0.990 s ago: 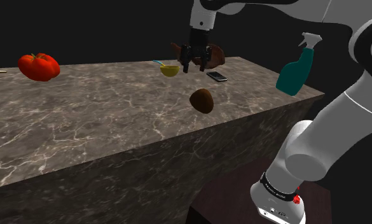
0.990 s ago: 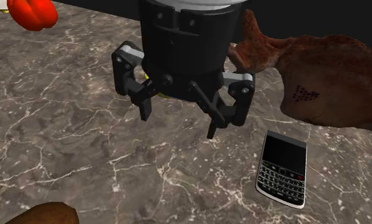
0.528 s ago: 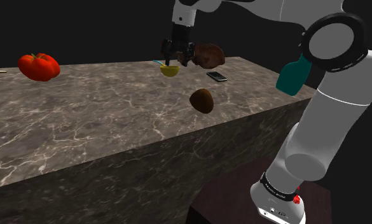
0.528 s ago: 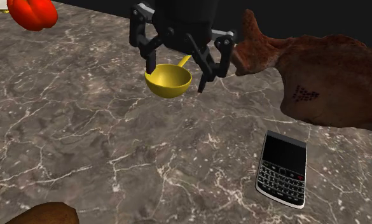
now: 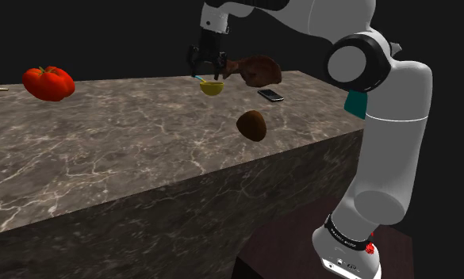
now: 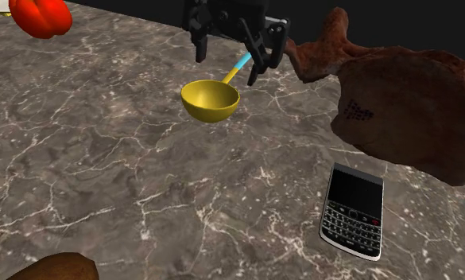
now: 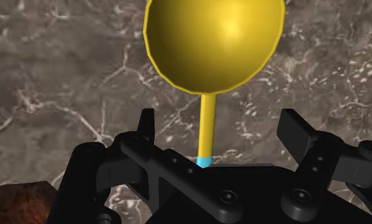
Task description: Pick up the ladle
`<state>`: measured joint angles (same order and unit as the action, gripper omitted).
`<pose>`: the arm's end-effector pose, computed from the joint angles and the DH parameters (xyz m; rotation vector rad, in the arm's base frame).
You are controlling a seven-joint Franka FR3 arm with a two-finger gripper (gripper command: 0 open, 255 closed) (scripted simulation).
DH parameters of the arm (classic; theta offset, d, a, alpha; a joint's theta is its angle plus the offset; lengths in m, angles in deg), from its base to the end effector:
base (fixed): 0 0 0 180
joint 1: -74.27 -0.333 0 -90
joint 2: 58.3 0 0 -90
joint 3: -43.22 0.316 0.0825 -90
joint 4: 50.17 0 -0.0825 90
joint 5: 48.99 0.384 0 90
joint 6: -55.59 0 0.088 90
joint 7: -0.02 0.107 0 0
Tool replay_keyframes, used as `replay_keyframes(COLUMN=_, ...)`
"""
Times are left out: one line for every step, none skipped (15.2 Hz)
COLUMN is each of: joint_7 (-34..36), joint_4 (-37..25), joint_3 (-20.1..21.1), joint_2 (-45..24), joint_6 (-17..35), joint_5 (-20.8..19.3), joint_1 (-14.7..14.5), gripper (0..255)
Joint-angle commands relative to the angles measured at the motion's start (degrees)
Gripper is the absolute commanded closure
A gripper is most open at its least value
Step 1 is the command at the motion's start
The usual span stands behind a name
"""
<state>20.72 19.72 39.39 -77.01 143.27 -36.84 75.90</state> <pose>0.6473 -0.0307 0.5917 -2.8810 0.6537 0.0605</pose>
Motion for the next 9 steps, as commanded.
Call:
replay_keyframes(joint_7=-0.2, joint_4=1.9, joint_3=0.0, joint_2=0.3, joint_6=1.6, joint_5=0.0, joint_1=-0.1, gripper=0)
replay_keyframes(joint_7=-0.4, joint_4=3.0, joint_3=0.0, joint_2=0.5, joint_6=2.5, joint_5=0.0, joint_1=-0.1, gripper=0)
replay_keyframes(joint_7=-0.5, joint_4=4.2, joint_3=0.0, joint_2=0.8, joint_6=3.4, joint_5=0.0, joint_1=-0.2, gripper=0)
replay_keyframes(joint_7=-0.6, joint_4=5.2, joint_3=0.0, joint_2=1.0, joint_6=4.2, joint_5=0.0, joint_1=-0.2, gripper=0)
replay_keyframes(joint_7=-0.7, joint_4=5.8, joint_3=0.0, joint_2=1.1, joint_6=4.7, joint_5=0.0, joint_1=-0.2, gripper=0)
replay_keyframes(joint_7=-0.7, joint_4=5.9, joint_3=0.0, joint_2=1.1, joint_6=4.7, joint_5=0.0, joint_1=-0.2, gripper=0)
replay_keyframes(joint_7=-0.7, joint_4=5.8, joint_3=0.0, joint_2=1.1, joint_6=4.7, joint_5=0.0, joint_1=-0.2, gripper=0)
replay_keyframes(joint_7=-0.7, joint_4=5.7, joint_3=0.0, joint_2=1.0, joint_6=4.7, joint_5=0.0, joint_1=-0.2, gripper=255)
replay_keyframes(joint_7=-0.7, joint_4=5.7, joint_3=0.0, joint_2=1.0, joint_6=4.7, joint_5=0.0, joint_1=-0.2, gripper=255)
